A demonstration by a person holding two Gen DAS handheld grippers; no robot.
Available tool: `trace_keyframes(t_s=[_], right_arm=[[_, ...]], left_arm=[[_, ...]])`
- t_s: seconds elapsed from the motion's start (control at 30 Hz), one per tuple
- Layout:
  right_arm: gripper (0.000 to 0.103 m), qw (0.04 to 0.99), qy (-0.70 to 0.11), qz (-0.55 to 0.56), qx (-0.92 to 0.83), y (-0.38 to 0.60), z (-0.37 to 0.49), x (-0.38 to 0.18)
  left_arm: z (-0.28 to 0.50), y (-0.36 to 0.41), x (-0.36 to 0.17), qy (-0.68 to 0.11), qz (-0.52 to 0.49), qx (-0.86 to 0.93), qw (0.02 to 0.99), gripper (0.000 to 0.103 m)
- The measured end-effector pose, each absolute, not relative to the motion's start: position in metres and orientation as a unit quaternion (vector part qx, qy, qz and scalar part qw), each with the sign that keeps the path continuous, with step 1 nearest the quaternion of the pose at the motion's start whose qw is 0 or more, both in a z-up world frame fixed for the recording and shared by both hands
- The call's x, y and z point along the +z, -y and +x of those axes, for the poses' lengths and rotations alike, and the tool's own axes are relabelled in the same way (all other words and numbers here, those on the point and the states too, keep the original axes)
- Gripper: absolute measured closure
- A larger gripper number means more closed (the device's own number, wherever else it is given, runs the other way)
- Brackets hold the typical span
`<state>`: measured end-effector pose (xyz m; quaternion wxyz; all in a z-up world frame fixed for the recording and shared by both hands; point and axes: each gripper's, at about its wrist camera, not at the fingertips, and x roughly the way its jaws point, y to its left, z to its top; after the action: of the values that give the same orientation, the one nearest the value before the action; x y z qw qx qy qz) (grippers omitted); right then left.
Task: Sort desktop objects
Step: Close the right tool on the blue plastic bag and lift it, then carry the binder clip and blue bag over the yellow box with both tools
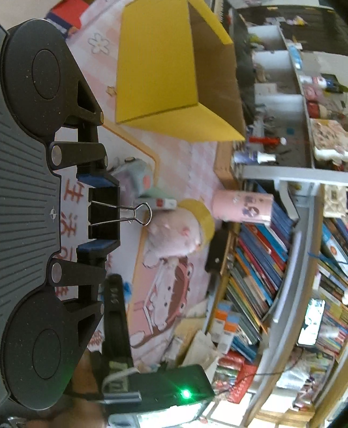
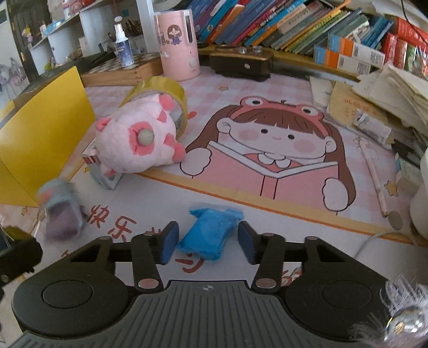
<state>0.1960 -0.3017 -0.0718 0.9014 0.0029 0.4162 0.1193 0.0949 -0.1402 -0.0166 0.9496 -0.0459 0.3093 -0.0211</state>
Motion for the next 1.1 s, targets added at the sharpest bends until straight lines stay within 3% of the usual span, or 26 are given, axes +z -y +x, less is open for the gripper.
trace_keyframes(t_s=[0.03, 0.1, 1.1], right_arm=[[0.067, 0.902, -0.415, 0.002, 0.120, 0.302, 0.196, -0.072], [0.071, 0.902, -0.413, -0.001, 0.121, 0.304, 0.195, -0.072], [0.076, 0.924, -0.342, 0.008, 0.168, 0.259, 0.123, -0.015]], left_arm=[[0.096, 0.141, -0.016, -0.308, -0.045, -0.022, 0.950, 0.065], [0.096, 0.142, -0.016, -0.308, -0.047, -0.020, 0.950, 0.065], [0.062, 0.069, 0.000, -0.275, -0.072, -0.018, 0.958, 0.065]])
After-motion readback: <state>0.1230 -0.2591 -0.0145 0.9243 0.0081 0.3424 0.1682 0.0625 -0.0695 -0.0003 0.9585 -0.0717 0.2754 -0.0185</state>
